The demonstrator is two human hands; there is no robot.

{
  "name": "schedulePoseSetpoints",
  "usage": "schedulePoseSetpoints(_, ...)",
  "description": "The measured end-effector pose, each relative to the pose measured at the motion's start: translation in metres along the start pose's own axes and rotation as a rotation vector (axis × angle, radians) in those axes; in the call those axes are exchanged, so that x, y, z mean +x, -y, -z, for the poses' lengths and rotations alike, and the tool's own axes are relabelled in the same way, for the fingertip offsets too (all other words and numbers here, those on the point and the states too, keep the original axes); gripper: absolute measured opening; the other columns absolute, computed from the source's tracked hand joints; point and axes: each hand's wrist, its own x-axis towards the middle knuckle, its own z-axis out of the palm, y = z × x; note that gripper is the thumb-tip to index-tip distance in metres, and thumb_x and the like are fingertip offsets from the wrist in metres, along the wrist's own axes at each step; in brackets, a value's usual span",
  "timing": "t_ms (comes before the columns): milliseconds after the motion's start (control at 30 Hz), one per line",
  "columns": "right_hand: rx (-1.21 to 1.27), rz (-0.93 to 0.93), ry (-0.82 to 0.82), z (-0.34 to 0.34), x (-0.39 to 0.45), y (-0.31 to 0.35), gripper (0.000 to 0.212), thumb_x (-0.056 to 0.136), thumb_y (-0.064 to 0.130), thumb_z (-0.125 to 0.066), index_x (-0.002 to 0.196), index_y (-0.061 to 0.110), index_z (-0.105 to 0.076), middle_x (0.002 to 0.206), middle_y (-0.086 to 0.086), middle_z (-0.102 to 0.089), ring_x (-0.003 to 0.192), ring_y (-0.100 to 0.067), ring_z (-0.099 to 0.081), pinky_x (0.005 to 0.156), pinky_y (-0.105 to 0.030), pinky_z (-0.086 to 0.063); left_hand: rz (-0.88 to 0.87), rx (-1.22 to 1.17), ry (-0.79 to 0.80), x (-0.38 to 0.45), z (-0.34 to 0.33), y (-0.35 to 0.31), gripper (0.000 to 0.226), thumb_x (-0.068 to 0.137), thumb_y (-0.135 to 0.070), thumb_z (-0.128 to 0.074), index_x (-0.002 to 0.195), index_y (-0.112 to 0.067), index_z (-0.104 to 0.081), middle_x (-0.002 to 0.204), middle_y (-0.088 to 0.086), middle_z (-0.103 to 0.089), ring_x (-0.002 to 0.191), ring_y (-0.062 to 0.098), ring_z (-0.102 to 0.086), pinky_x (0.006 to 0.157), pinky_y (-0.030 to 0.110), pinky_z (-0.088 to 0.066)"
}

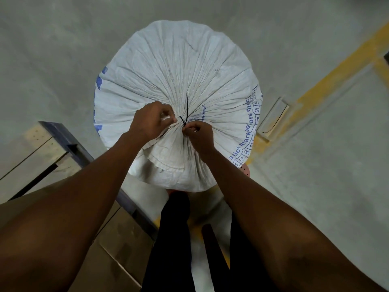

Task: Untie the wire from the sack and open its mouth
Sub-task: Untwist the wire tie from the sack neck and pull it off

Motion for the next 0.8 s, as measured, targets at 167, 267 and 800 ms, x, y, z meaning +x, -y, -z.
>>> schedulePoseSetpoints(167, -0.050, 0.134, 0.018, 0.014, -0.002, -0.007, 0.015, 0.075, 0.022, -0.067, 0.075, 0.008, -0.073, 0.076, -0.013, -0.072, 0.070, -0.016, -0.062, 0.074, -0.043, -0.052, -0.051, -0.015, 0.027, 0.003, -0.009, 0.001, 0.031, 0.091, -0.055, -0.065, 0.119, -0.047, -0.075, 0.108, -0.010, -0.059, 0.106, 0.016, -0.064, 0.089, 0.043, -0.055)
schedulePoseSetpoints(267, -0.020, 0.145, 0.081, 0.033, -0.014, -0.017, 0.007, 0.081, 0.001, -0.071, 0.080, -0.005, -0.068, 0.084, -0.022, -0.068, 0.078, -0.025, -0.061, 0.079, -0.042, -0.050, -0.071, -0.025, 0.048, 0.005, -0.010, -0.009, 0.019, 0.095, -0.042, -0.071, 0.112, -0.047, -0.079, 0.107, -0.013, -0.061, 0.104, 0.012, -0.064, 0.089, 0.044, -0.055)
schedulePoseSetpoints(800, 0.307, -0.026, 0.393, 0.115, -0.026, -0.071, 0.015, 0.083, -0.009, -0.076, 0.092, -0.016, -0.067, 0.124, -0.019, -0.072, 0.112, -0.011, -0.070, 0.093, -0.023, -0.057, 0.068, -0.107, 0.030, 0.000, -0.031, -0.052, 0.007, 0.084, -0.042, -0.084, 0.083, -0.047, -0.080, 0.087, -0.011, -0.083, 0.087, 0.008, -0.077, 0.083, 0.043, -0.061)
